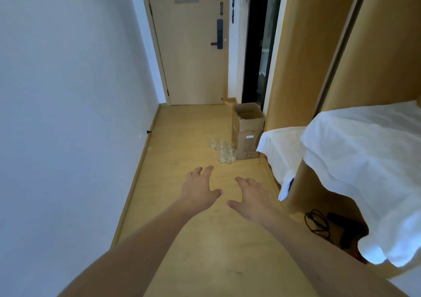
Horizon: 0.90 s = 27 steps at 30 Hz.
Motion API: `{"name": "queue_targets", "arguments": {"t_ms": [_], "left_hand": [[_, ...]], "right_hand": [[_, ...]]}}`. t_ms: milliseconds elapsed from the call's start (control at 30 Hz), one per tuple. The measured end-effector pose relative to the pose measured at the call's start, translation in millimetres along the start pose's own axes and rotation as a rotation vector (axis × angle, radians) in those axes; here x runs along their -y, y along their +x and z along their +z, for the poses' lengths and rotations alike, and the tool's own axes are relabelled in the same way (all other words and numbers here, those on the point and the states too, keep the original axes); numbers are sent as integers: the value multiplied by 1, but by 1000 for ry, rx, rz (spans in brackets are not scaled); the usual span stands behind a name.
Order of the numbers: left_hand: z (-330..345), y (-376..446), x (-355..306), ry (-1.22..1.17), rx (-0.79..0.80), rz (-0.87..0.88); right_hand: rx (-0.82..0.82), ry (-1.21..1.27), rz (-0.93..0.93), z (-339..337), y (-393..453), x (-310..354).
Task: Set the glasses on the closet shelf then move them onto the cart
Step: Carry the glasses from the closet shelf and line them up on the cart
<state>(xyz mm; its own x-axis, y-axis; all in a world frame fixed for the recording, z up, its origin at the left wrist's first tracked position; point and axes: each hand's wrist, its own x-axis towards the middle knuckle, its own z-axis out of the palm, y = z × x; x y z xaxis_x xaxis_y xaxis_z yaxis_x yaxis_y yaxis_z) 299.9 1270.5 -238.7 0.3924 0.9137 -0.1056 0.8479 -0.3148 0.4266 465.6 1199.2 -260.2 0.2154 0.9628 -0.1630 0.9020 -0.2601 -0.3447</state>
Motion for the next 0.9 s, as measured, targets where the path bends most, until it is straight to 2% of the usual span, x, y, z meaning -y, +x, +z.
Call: {"name": "queue_targets", "arguments": {"t_ms": [533, 900], "left_hand": [[25, 130, 2, -37, 78, -59], [28, 290, 32, -41, 157, -28]], "right_hand": [[71, -6, 20, -1, 127, -32], [114, 32, 120, 0, 270, -30]]}}
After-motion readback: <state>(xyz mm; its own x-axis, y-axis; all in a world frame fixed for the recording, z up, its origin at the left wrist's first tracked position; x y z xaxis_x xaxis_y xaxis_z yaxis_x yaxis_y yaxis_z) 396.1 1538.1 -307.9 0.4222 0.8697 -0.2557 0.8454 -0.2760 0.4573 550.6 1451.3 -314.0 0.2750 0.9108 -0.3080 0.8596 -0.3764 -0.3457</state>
